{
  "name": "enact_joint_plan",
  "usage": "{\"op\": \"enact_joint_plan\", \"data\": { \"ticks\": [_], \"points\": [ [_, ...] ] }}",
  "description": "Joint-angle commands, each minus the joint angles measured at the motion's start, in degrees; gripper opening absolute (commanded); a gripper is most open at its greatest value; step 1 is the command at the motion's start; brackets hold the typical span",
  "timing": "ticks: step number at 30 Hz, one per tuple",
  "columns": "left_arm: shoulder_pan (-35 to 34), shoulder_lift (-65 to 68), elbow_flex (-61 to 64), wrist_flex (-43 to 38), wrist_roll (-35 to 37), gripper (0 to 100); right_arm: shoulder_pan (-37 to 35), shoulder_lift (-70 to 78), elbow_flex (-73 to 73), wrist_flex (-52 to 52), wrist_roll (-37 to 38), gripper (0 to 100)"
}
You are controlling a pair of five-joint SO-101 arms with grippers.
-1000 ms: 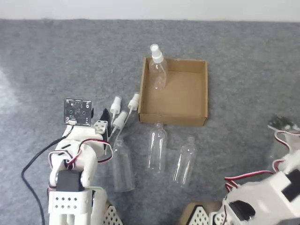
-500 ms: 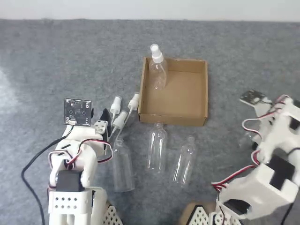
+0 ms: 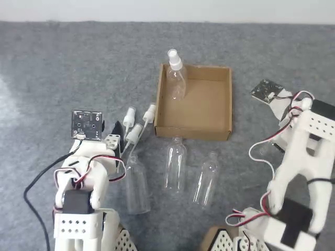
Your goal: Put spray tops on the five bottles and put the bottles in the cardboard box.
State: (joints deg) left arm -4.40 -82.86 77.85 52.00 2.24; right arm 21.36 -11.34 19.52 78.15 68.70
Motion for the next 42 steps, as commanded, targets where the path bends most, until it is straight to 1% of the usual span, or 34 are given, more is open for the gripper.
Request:
{"op": "enact_joint_plan", "data": {
  "ticks": [1,7,9,13,18,21,28,30,32,35,38,42],
  "points": [
    [-0.35,-0.7,-0.66,-1.58,-0.26,11,-0.75,-4.53,-0.7,-0.57,4.22,29.1],
    [-0.35,-0.7,-0.66,-1.58,-0.26,11,0.75,-3.03,-0.97,-1.71,15.03,30.6],
    [-0.35,-0.7,-0.66,-1.58,-0.26,11,0.75,-0.92,-1.85,-2.59,17.58,30.6],
    [-0.35,-0.7,-0.66,-1.58,-0.26,11,0.75,5.14,-4.31,-3.47,20.31,30.6],
    [-0.35,-0.7,-0.66,-1.58,-0.18,11,1.54,10.33,-5.1,-3.56,27.34,30.4],
    [-0.35,-0.7,-0.66,-1.58,-0.18,11,1.98,12.09,-5.1,-4.7,29.01,30.3],
    [-0.35,-0.7,-0.57,-1.58,-0.26,11,4.26,17.63,-5.01,-9.63,28.75,30.0],
    [-0.35,-0.7,-0.57,-1.58,-0.26,11,5.41,19.38,-5.01,-10.77,28.57,26.6],
    [-0.35,-0.7,-0.57,-1.58,-0.26,11,6.11,20.79,-5.1,-12.18,25.14,20.7],
    [-0.35,-0.7,-0.57,-1.58,-0.26,11,6.11,21.67,-5.1,-14.29,16.18,13.6],
    [-0.35,-0.7,-0.57,-1.58,-0.26,11,5.93,21.23,-5.1,-14.02,5.63,12.1],
    [-0.35,-0.7,-0.57,-1.58,-0.26,11,6.11,20.18,-5.1,-14.11,-12.48,11.6]
  ]
}}
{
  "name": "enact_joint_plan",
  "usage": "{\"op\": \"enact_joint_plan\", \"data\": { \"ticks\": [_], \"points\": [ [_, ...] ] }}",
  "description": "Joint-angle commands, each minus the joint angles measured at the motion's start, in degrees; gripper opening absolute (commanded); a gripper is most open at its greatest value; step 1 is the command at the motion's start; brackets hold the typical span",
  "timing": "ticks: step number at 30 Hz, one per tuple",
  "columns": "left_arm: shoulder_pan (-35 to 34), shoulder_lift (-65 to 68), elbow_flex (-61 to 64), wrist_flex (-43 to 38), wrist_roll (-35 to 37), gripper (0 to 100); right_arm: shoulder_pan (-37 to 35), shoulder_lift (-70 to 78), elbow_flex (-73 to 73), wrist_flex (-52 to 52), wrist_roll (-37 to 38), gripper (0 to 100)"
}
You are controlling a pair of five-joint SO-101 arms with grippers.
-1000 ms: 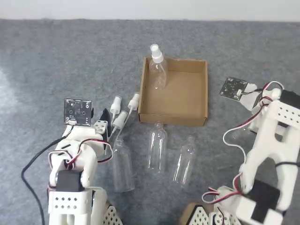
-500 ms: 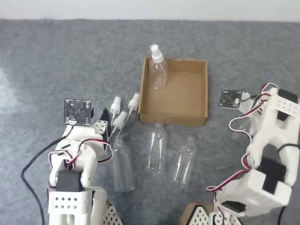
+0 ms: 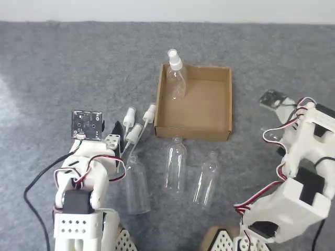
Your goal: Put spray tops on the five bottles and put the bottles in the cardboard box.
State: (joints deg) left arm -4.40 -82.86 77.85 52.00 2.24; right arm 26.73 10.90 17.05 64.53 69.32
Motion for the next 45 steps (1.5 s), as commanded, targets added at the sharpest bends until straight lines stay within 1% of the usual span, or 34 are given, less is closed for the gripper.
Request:
{"op": "enact_joint_plan", "data": {
  "ticks": [1,3,6,10,13,16,20,22,24,29,33,35,38,42,45],
  "points": [
    [-0.35,-0.7,-0.57,-1.58,-0.26,11,0.75,-2.51,-2.64,-0.4,-18.11,11.5],
    [-0.35,-0.7,-0.66,-1.41,-0.09,11,0.84,-3.56,-2.64,1.01,-26.99,11.5],
    [-0.35,-0.7,-0.75,-1.23,-0.09,11,0.4,-4.26,-2.64,4.53,-36.22,11.6],
    [-0.35,-0.7,-0.75,-1.23,-0.09,11,0.66,-3.91,-2.55,2.33,-49.32,12.2],
    [-0.35,-0.7,-0.84,-1.23,-0.09,11,0.22,-4.18,-2.64,2.24,-55.82,16.4],
    [-0.35,-0.7,-0.84,-1.23,-0.18,11,-1.71,-4.53,-2.64,2.42,-58.81,22.1],
    [-0.44,-0.18,-1.19,-1.23,-0.35,11,-3.38,-4.53,-2.64,2.59,-58.64,27.0],
    [-2.11,0.09,-2.77,-0.35,-0.53,11,-3.38,-4.62,-3.52,4.09,-58.64,28.4],
    [-3.69,2.37,-5.41,1.41,-2.2,11,-3.3,-4.53,-5.45,6.73,-58.02,29.5],
    [-4.75,16.97,-12.44,3.69,-5.19,11,-3.21,-4.53,-10.29,12.0,-53.36,31.4],
    [-4.84,30.51,-22.73,7.91,-5.27,12,-3.12,-4.35,-11.52,12.62,-48.44,31.3],
    [-4.92,36.31,-28.09,10.46,-6.15,14,-2.95,-3.91,-11.52,12.62,-45.45,31.2],
    [-7.74,44.22,-35.3,13.01,-8.53,17,-2.95,-3.91,-11.25,12.62,-41.14,31.2],
    [-13.19,53.54,-42.07,13.45,-12.31,17,-2.95,-3.91,-11.25,12.62,-37.8,31.2],
    [-14.24,59.34,-44.79,13.45,-15.3,17,-2.95,-3.91,-11.25,12.53,-36.04,31.2]
  ]
}}
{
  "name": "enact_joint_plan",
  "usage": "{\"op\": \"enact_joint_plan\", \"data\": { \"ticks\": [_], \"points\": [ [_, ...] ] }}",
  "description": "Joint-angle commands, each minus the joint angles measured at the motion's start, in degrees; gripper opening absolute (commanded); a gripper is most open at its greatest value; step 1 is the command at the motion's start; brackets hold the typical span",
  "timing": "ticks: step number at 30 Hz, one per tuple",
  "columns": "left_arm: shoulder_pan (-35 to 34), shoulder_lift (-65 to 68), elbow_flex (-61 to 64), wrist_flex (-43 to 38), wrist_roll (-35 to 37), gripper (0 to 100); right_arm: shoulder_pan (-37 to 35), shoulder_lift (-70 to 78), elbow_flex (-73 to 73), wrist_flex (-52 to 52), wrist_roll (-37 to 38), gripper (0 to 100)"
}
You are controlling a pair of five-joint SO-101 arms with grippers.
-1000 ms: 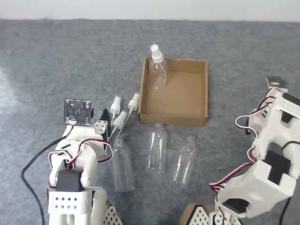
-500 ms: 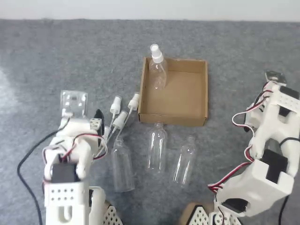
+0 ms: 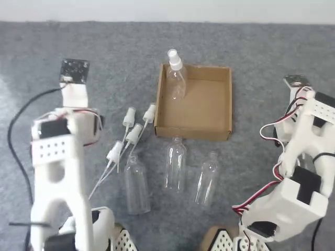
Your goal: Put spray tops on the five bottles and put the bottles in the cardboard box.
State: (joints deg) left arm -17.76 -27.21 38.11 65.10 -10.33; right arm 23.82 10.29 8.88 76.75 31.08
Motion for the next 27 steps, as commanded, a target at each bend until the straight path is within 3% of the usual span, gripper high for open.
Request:
{"op": "enact_joint_plan", "data": {
  "ticks": [1,14,27],
  "points": [
    [-0.7,5.27,-5.85,0.35,-3.16,17,-0.04,-3.3,-3.08,0.04,2.37,31.2],
    [14.07,28.48,-23.69,-2.02,5.63,17,-0.13,-3.21,-2.99,-1.01,3.96,31.2],
    [14.59,49.85,-33.98,-3.25,6.59,14,-0.04,-3.21,-2.99,-1.01,4.31,31.2]
  ]
}}
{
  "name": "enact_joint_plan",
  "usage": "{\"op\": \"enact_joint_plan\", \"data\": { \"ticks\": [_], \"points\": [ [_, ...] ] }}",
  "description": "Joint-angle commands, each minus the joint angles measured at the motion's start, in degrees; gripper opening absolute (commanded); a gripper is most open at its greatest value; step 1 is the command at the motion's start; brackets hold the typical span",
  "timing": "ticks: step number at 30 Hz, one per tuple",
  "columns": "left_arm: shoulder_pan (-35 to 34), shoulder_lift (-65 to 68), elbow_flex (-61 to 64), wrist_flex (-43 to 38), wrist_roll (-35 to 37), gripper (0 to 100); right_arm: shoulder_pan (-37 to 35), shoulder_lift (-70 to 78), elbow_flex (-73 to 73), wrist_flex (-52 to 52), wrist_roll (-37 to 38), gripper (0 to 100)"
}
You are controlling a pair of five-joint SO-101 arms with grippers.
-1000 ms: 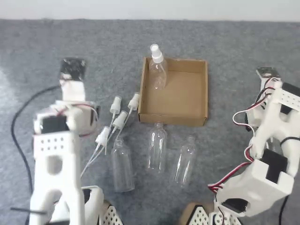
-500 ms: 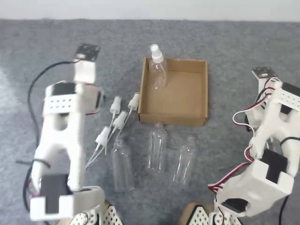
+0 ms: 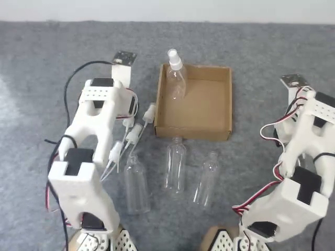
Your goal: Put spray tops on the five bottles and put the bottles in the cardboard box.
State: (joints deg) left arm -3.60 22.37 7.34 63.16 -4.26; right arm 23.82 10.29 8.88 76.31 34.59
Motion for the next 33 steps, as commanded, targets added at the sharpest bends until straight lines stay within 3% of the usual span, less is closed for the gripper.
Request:
{"op": "enact_joint_plan", "data": {
  "ticks": [1,12,24,28,33],
  "points": [
    [0.44,1.14,-3.38,-1.32,0.53,12,-0.04,-3.21,-2.99,-0.57,0.79,31.2],
    [-0.44,-1.85,-7.25,-0.18,0.97,4,-0.04,-3.21,-2.99,-0.31,0.7,31.2],
    [-0.35,-30.24,-18.07,20.04,5.54,4,-0.22,-3.82,-3.34,-0.48,0.53,31.4],
    [0.18,-40.97,-14.02,23.74,5.71,4,-0.4,-3.82,-3.78,-0.57,0.7,31.4],
    [0.35,-53.54,-0.04,21.36,5.71,4,-0.22,-3.21,-7.82,-0.04,0.35,34.8]
  ]
}}
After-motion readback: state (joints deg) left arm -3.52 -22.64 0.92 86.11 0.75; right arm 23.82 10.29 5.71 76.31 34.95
